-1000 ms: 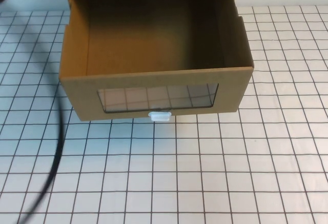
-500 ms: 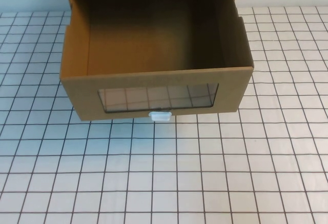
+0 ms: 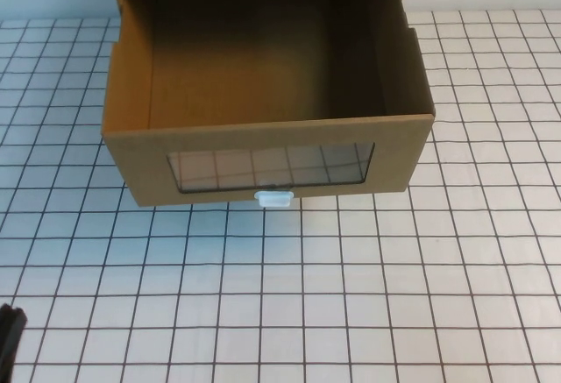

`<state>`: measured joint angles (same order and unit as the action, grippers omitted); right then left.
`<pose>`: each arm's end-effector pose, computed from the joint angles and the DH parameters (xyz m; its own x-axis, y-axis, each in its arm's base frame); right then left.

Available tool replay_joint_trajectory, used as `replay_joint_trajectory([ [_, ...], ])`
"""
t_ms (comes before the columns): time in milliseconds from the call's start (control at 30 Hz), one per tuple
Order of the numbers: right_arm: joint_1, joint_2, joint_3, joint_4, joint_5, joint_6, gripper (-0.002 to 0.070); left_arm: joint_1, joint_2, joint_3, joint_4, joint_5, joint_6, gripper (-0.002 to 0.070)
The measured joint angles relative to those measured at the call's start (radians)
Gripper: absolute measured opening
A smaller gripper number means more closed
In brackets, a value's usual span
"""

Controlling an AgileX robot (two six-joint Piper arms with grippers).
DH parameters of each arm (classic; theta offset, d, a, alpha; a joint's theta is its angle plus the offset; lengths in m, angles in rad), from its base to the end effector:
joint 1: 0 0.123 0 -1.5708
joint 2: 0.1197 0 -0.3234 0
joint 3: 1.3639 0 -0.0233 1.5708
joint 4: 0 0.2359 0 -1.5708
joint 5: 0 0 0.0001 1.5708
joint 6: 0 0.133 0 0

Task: Open the shoe box
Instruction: 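Pull the top drawer of the cardboard box fully open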

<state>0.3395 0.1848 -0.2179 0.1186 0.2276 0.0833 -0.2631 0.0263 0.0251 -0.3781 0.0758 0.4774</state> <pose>0.0507 0.0217 0.2573 -0.1683 0.1500 -0.9743 -0.3312 0.9223 0.1992 0.0452 -0.0161 0.1971 -0.0046 0.1049 -0.9945 0.2889 0.9522 0.0991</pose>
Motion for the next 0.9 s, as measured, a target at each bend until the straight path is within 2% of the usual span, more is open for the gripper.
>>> replay_joint_trajectory([
  [267,0.000,0.000,0.015,-0.009,0.024,0.000,-0.0013,0.000,0.000,0.002,-0.002,0.149,0.000,-0.0002],
  [600,0.000,0.000,0.019,-0.009,0.062,0.000,-0.0013,0.000,0.000,0.002,-0.002,0.168,0.000,-0.0002],
  [733,-0.005,-0.003,0.021,-0.079,0.062,0.000,-0.0013,0.000,0.000,0.002,-0.002,0.170,0.000,-0.0002],
  [833,-0.067,-0.017,0.044,-0.128,0.034,0.000,-0.0013,0.000,0.000,0.002,-0.002,0.170,0.000,-0.0002],
  [900,-0.149,-0.024,0.075,-0.137,-0.007,0.000,-0.0013,0.000,0.000,0.002,-0.002,0.170,0.000,-0.0002],
])
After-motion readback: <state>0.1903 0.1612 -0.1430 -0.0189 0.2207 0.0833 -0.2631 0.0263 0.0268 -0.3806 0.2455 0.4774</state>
